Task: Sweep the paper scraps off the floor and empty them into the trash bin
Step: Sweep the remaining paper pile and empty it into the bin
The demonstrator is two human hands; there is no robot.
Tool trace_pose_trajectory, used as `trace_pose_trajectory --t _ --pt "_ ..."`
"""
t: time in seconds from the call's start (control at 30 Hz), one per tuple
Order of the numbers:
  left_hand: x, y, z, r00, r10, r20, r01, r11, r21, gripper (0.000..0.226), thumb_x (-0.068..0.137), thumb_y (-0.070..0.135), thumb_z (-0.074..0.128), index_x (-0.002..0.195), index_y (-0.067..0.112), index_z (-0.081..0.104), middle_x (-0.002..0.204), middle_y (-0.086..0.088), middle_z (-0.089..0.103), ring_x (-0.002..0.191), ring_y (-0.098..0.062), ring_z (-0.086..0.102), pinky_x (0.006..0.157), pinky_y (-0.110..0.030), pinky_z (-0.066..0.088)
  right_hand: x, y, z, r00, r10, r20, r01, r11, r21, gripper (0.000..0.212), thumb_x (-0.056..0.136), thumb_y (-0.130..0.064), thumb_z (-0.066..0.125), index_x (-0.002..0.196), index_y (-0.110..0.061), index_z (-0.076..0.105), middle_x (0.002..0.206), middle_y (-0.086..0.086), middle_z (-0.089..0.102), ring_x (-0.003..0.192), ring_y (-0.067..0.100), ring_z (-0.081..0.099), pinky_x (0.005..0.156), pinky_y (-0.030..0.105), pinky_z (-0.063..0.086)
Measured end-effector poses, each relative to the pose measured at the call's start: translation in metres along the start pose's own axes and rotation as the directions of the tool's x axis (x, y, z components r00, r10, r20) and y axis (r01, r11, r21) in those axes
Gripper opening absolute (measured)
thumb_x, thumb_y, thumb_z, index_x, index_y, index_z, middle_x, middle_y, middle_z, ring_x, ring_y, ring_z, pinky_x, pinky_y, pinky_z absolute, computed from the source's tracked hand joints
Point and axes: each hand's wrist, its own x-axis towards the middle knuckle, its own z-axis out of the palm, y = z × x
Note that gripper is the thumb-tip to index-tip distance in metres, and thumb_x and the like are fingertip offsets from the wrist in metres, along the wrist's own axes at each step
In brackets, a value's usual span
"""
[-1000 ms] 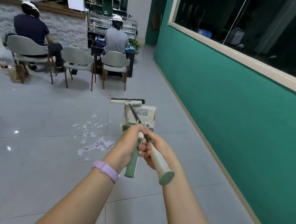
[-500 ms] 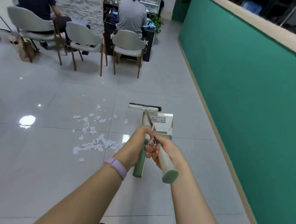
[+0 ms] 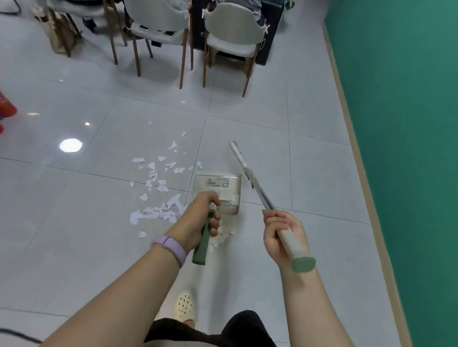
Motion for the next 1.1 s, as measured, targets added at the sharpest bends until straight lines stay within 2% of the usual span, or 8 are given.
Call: trace_pose_trajectory --t 0.1,0.3,0.43,0.6,0.67,0.73,0.83,1.1 --pt "0.017 0.027 -0.036 0.999 -0.013 -0.053 0.004 0.986 -0.165 0.047 0.08 0.018 0.049 0.125 0.008 0.057 0.056 0.003 0.043 0.038 -0.008 0.032 0.037 -0.017 0.028 0.025 0.009 0.009 0.985 -0.107 -0.137 0.103 0.994 -0.04 0.023 0.082 -0.003 0.065 0.101 -0.004 0.052 0.074 0.006 0.056 0.042 0.008 0.053 0.041 0.015 0.05" --pt "0.038 0.036 -0.088 0.983 -0.023 -0.184 -0.005 0.989 -0.149 0.063 0.077 0.016 0.051 0.14 0.006 0.05 0.058 0.001 0.045 0.04 -0.01 0.032 0.038 -0.018 0.03 0.062 0.047 0.003 0.821 -0.108 -0.561 -0.098 0.941 -0.324 0.021 0.098 -0.01 0.035 0.079 -0.011 0.043 0.056 0.001 0.041 0.031 0.014 0.039 0.034 0.017 0.039" --pt "0.043 0.023 -0.11 0.962 -0.033 -0.271 -0.002 0.992 -0.129 0.038 0.082 0.015 0.048 0.118 0.008 0.057 0.057 0.0 0.042 0.038 -0.011 0.032 0.036 -0.02 0.029 0.089 0.06 -0.026 0.723 -0.189 -0.664 -0.141 0.901 -0.409 0.038 0.103 -0.017 0.028 0.066 -0.013 0.038 0.034 0.004 0.044 0.019 0.014 0.041 0.027 0.015 0.035" --pt "0.042 0.0 -0.153 0.926 -0.07 -0.37 -0.012 0.977 -0.214 0.019 0.083 0.015 0.046 0.1 0.016 0.055 0.056 0.001 0.038 0.036 -0.01 0.027 0.036 -0.016 0.025 0.117 0.115 -0.042 0.651 -0.031 -0.758 -0.312 0.9 -0.305 0.027 0.1 -0.008 0.037 0.074 -0.008 0.045 0.064 0.012 0.053 0.037 0.022 0.056 0.028 0.025 0.044" --pt "0.036 -0.007 -0.172 0.912 -0.099 -0.399 -0.015 0.962 -0.272 0.014 0.083 0.017 0.046 0.095 0.014 0.053 0.056 0.002 0.037 0.036 -0.009 0.027 0.036 -0.015 0.025 0.136 0.138 -0.041 0.633 0.022 -0.774 -0.37 0.887 -0.277 0.015 0.097 -0.009 0.039 0.085 -0.007 0.048 0.079 0.009 0.056 0.064 0.021 0.06 0.047 0.034 0.059" --pt "0.029 -0.013 -0.191 0.9 -0.128 -0.417 -0.02 0.943 -0.333 0.011 0.084 0.018 0.045 0.09 0.011 0.051 0.053 0.004 0.036 0.035 -0.008 0.027 0.036 -0.014 0.023 0.155 0.157 -0.037 0.637 0.086 -0.766 -0.382 0.899 -0.217 0.009 0.096 -0.011 0.037 0.093 -0.01 0.045 0.067 0.003 0.053 0.061 0.013 0.052 0.082 0.032 0.059" --pt "0.018 -0.02 -0.217 0.882 -0.159 -0.443 -0.049 0.905 -0.423 0.015 0.084 0.02 0.043 0.092 0.008 0.049 0.05 0.006 0.035 0.034 -0.006 0.026 0.035 -0.013 0.022 0.183 0.172 -0.031 0.684 0.159 -0.711 -0.361 0.922 -0.14 0.012 0.096 -0.013 0.032 0.089 -0.011 0.042 0.042 0.0 0.042 0.051 0.009 0.041 0.095 0.024 0.05" --pt "0.009 -0.035 -0.256 0.832 -0.228 -0.506 -0.067 0.863 -0.5 0.013 0.085 0.019 0.042 0.086 0.007 0.049 0.046 0.006 0.036 0.031 -0.006 0.028 0.035 -0.011 0.025 0.23 0.166 -0.009 0.855 0.285 -0.434 -0.294 0.955 0.049 0.031 0.098 -0.014 0.027 0.07 -0.015 0.04 0.047 -0.002 0.039 0.029 0.015 0.042 0.03 0.02 0.039"
